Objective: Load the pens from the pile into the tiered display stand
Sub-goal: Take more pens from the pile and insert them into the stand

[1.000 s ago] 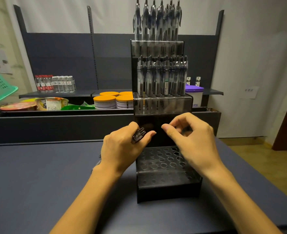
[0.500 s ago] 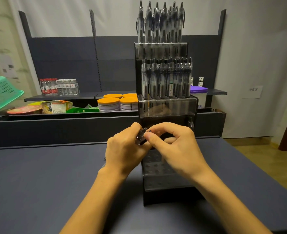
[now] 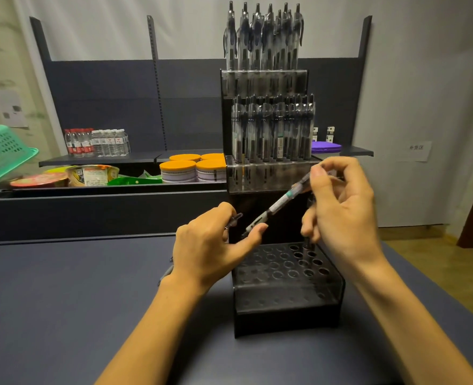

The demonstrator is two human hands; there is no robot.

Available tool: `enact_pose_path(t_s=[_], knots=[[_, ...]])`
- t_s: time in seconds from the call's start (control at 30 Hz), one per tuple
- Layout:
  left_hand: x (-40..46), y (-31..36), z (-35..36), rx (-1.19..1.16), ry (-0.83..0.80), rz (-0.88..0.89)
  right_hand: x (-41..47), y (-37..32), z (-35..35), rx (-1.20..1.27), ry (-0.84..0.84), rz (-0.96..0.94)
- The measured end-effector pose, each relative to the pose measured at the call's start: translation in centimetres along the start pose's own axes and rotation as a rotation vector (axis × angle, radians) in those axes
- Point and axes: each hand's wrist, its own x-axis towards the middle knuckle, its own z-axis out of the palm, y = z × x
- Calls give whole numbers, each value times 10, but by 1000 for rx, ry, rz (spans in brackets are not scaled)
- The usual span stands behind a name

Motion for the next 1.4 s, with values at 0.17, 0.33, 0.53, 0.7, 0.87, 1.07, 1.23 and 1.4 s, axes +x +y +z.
enact_pose_path(t_s=[0.17, 0.33, 0.53, 0.7, 0.87, 1.07, 1.23, 1.4], knots=[[-1, -2, 2, -6, 7, 27, 11, -3, -12, -93, 39, -127], [-3, -6, 7, 22, 20, 37, 14, 3, -16, -192, 30, -148], [-3, -6, 8, 27, 13, 53, 9, 16, -14, -267, -24, -88], [-5, -10, 9, 28, -5, 51, 7, 23, -13, -401, -37, -51], [-4, -9, 9, 22, -16, 39, 7, 21, -11, -494, 4, -62], [-4, -8, 7, 12, -27, 39, 4, 21, -13, -612, -26, -37], [-3, -7, 7, 5, -42, 24, -5, 14, -6, -543, -52, -65], [4, -3, 4, -33, -86, 18, -17, 5, 8, -357, -304, 28]])
